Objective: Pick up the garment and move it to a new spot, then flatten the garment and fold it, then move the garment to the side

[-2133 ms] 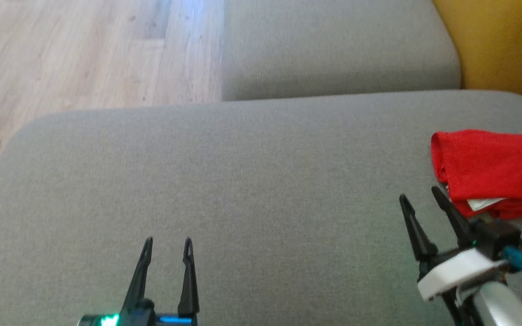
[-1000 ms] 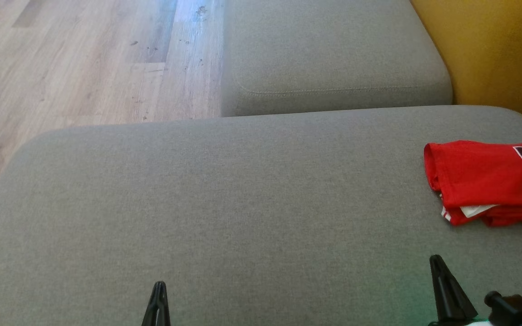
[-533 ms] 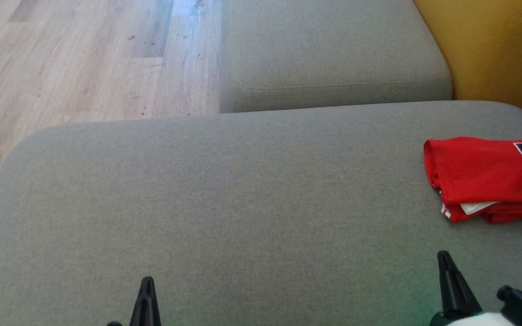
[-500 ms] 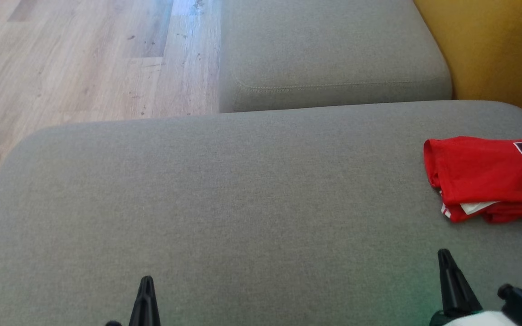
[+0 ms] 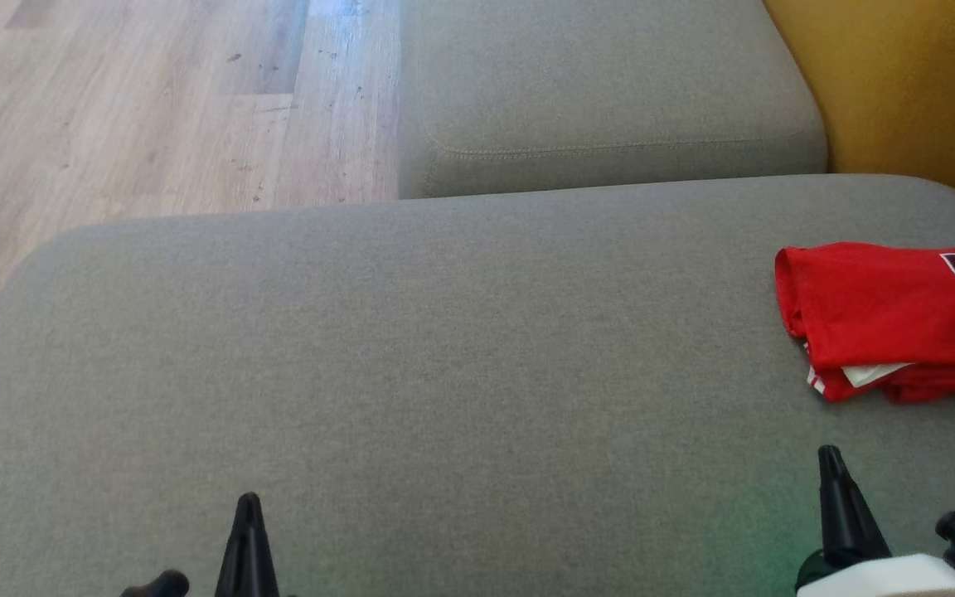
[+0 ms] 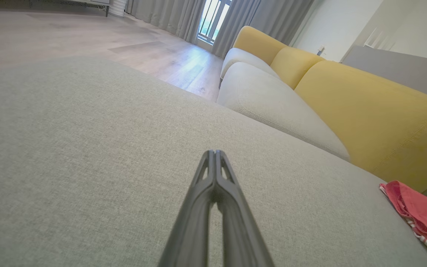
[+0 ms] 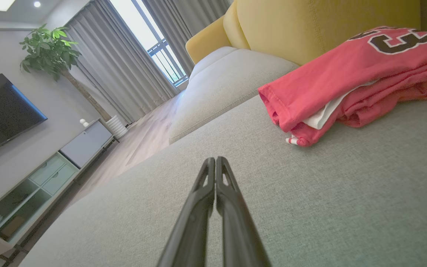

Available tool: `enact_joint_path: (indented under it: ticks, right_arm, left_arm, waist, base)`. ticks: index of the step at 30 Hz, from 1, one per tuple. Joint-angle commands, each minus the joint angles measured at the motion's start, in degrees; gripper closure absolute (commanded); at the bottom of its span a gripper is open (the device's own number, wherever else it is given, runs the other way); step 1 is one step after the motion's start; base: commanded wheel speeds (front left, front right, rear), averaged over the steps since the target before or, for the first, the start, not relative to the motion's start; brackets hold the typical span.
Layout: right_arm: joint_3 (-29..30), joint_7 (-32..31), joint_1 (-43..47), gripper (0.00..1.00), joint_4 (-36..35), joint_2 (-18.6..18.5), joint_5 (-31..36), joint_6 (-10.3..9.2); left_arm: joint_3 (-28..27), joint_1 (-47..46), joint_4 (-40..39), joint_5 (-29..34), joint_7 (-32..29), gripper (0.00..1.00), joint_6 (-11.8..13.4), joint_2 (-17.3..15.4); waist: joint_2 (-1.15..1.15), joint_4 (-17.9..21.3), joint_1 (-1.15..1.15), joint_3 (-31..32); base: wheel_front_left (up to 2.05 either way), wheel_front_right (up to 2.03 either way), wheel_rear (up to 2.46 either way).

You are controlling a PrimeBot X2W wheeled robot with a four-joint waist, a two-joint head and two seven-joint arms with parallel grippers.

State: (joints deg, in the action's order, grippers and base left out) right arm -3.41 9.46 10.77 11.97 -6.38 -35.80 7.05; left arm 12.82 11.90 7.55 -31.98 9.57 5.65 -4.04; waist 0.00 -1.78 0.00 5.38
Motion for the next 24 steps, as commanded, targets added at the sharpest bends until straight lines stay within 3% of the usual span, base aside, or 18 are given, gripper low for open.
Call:
enact_joint_path:
  ticks: [1,24]
  right_arm:
    - [0.3,-0.6,-3.8,1.0,-1.5,-0.4,-1.9,0.14]
    - [2.1,-4.0,-7.1,1.0,-0.6,0.2,-16.2,0.22]
  left_arm:
    - [-1.6,-2.7,-1.2,-1.9,-0.3,1.0,-0.5,-0.6]
    - [-5.2,-6.5,0.6,-17.4,-3.6,1.0,-3.7,-0.8]
  waist:
    - [0.0,0.0,0.0,-0.1]
    - [0.0,0.5,0.0,-1.5]
  base:
    - [0.0,0.0,0.0]
    - [0.0,0.0,0.0]
